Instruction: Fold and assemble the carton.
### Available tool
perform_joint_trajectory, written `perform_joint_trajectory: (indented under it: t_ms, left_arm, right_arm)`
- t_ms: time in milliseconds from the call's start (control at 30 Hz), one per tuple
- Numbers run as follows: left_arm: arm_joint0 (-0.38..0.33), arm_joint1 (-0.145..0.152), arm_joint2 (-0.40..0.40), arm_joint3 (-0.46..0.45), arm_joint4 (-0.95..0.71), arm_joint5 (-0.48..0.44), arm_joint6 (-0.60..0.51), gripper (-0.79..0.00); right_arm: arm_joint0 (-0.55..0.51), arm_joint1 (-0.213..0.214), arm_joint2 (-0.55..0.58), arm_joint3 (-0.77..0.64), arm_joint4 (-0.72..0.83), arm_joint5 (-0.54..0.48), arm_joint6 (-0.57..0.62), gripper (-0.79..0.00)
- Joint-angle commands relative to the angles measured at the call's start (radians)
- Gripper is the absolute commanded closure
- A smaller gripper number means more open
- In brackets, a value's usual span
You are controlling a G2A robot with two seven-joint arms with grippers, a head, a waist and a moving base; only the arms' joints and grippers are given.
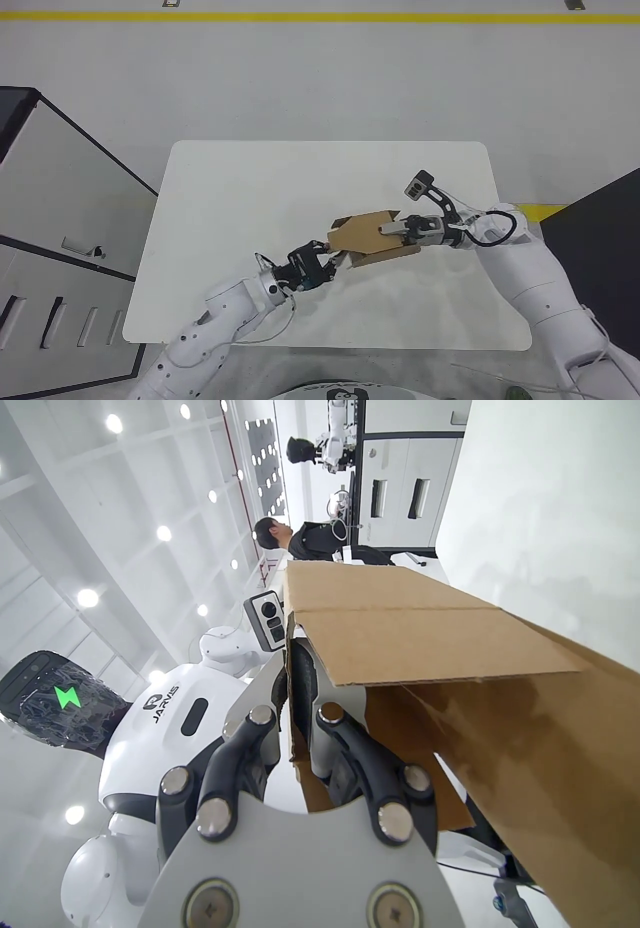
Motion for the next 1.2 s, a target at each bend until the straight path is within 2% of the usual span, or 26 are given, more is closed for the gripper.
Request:
perform_joint_trajectory:
  t_ms: [0, 333, 667, 1000, 1167]
  left_arm:
    - [0.005, 0.003, -0.012, -0.003, -0.004, 0.005, 0.003, 0.000]
    - [0.020, 0.010, -0.040, -0.019, -0.016, 0.006, 0.016, 0.000]
    - [0.035, 0.015, -0.046, -0.049, 0.007, 0.012, 0.040, 0.000]
    - [0.050, 0.018, -0.034, -0.095, 0.006, 0.000, 0.065, 0.000]
    - [0.052, 0.020, -0.021, -0.116, 0.021, -0.005, 0.064, 0.000]
  right_arm:
    - [-0.005, 0.002, 0.011, 0.004, 0.000, -0.002, 0.001, 0.000]
    - [-0.026, 0.011, 0.064, 0.038, 0.040, -0.012, 0.034, 0.000]
    - [-0.027, 0.009, 0.072, 0.050, 0.062, -0.017, 0.041, 0.000]
    - [-0.044, 0.001, 0.076, 0.040, 0.082, 0.030, -0.076, 0.000]
    - [-0.042, -0.004, 0.064, 0.026, 0.053, 0.024, -0.092, 0.000]
